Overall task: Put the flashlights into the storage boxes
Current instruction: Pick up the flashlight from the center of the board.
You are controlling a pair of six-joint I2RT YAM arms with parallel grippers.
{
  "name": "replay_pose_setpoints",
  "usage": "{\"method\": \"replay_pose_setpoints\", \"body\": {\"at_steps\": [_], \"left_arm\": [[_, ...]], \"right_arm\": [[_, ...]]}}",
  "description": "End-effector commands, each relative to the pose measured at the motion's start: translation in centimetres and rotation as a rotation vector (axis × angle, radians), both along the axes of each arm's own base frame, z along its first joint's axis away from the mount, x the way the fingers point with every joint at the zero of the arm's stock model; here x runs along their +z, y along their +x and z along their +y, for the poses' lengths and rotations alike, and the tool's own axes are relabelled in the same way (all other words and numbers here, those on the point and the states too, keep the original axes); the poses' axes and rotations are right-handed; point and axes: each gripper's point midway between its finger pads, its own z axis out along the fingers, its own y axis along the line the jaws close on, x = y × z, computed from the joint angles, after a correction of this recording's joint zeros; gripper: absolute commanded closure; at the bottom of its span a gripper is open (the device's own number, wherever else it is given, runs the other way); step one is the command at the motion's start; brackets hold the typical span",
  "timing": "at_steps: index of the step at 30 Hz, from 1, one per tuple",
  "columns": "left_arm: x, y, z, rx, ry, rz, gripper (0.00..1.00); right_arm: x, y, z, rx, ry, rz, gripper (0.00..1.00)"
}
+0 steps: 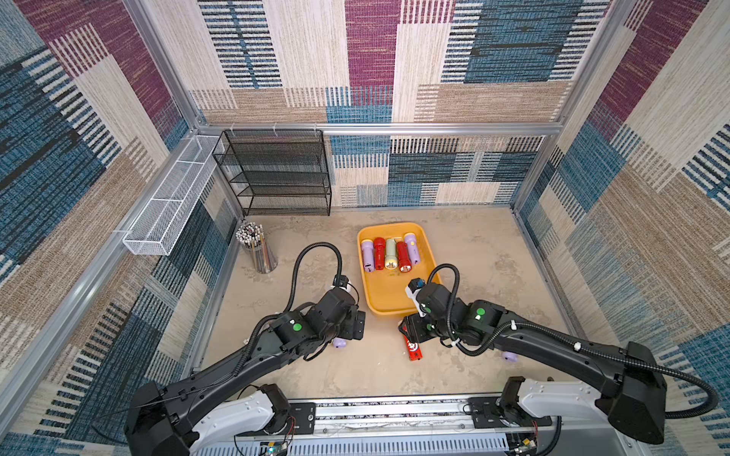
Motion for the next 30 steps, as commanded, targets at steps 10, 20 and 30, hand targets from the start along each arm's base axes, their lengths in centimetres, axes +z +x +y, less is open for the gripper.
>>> {"method": "replay_pose_setpoints", "body": {"at_steps": [10,20,30], "left_arm": [[-4.0,-2.4,-0.3,0.030,0.039,0.061,0.09],[-3.8,-3.1,1.1,0.057,0.095,0.051,0.10],[-3.2,-3.0,1.5,0.060,0.104,0.032,0.09]], "right_arm": [[-3.9,-2.6,0.0,-0.048,0.033,0.065,0.40],[-6.2,-2.5,-0.8,-0.062,-0.010,0.053,0.39],[-8.3,-1.3,-0.6,-0.072,-0.099,0.046,0.43]]}}
